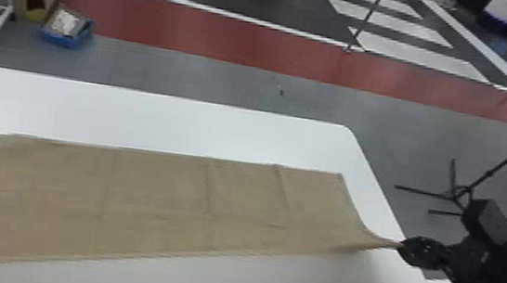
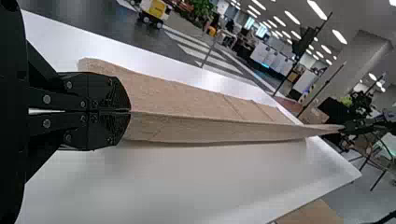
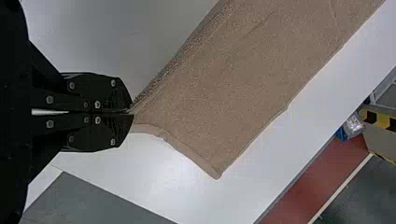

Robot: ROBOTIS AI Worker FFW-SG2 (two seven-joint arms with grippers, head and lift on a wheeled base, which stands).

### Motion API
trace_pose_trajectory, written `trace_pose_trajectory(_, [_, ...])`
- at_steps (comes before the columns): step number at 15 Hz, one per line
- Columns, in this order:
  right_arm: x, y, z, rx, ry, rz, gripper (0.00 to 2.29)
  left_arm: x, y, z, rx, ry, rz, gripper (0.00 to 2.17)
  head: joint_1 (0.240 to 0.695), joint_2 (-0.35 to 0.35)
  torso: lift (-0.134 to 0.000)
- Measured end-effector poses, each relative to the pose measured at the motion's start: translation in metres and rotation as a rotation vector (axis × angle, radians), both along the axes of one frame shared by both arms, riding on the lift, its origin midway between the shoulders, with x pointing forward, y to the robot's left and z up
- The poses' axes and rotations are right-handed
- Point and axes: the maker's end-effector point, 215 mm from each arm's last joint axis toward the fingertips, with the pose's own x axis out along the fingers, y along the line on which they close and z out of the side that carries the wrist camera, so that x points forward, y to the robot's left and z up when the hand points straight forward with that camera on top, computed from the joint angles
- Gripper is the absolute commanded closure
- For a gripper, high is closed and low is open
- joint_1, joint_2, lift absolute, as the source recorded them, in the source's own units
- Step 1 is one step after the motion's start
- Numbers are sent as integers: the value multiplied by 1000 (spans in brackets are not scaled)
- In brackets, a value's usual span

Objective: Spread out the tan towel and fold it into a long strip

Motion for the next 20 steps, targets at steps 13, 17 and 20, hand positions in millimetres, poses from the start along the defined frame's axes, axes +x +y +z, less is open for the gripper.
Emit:
trace_pose_trajectory(13, [81, -15, 11, -74, 43, -70, 2246, 132, -37, 39, 94, 111, 30, 2142, 695, -350, -118])
trace_pose_trajectory(17, [116, -11, 7, -79, 75, -73, 2246, 182, -45, 32, 92, 166, 64, 2142, 695, -326, -118])
trace_pose_trajectory(20, [136, -13, 5, -88, 103, -84, 2246, 212, -46, 27, 101, 192, 80, 2142, 695, -314, -118])
